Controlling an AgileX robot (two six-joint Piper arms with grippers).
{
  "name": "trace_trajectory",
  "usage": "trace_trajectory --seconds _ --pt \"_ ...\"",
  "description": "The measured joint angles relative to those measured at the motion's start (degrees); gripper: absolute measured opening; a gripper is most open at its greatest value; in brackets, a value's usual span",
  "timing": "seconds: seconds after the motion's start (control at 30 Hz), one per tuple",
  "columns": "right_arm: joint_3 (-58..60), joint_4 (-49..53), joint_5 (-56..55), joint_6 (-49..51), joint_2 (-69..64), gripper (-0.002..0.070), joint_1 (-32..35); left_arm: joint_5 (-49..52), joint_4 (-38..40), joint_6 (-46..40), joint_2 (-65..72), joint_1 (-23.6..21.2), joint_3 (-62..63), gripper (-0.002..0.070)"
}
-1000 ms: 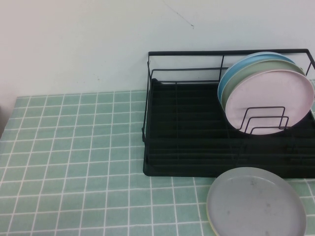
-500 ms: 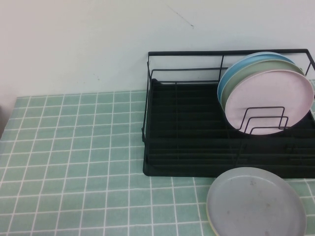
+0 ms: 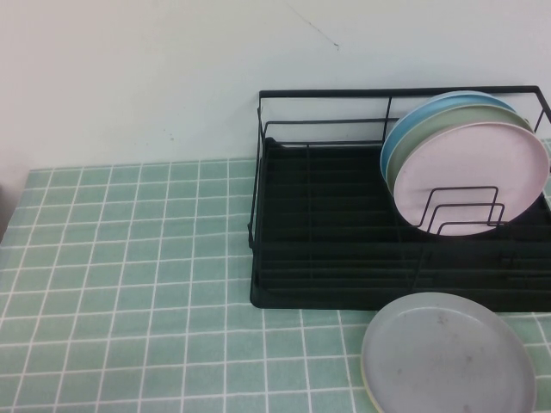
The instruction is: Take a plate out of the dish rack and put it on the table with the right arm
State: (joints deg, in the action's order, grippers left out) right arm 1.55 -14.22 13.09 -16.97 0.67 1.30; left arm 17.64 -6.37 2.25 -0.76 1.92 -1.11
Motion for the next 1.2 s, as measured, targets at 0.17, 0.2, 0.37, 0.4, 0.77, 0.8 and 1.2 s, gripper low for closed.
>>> trace_trajectory --seconds 0.17,0.2,0.37,0.4,0.77,0.8,1.2 --pt "0.00 6.57 4.71 5.79 0.00 -0.0001 0.00 0.00 0.00 0.00 0.00 0.00 0.00 -0.0003" --pt "0.00 7.04 5.64 6.07 0.00 -0.0001 0.00 0.00 0.00 0.00 0.00 0.00 0.00 -0.0003" --pt "-0.34 7.95 7.14 6.59 0.00 -0.0001 0.00 0.05 0.00 0.00 0.00 0.00 0.00 -0.0003" --pt "-0.34 8.05 7.25 6.59 0.00 -0.0001 0.00 0.05 0.00 0.00 0.00 0.00 0.00 -0.0003" --pt "-0.34 8.16 7.25 6.71 0.00 -0.0001 0.00 0.05 0.00 0.00 0.00 0.00 0.00 -0.0003" --pt "-0.36 8.16 7.25 6.71 0.00 -0.0001 0.00 0.05 0.00 0.00 0.00 0.00 0.00 -0.0003" --pt "-0.36 8.16 7.25 6.71 0.00 -0.0001 0.00 0.05 0.00 0.00 0.00 0.00 0.00 -0.0003"
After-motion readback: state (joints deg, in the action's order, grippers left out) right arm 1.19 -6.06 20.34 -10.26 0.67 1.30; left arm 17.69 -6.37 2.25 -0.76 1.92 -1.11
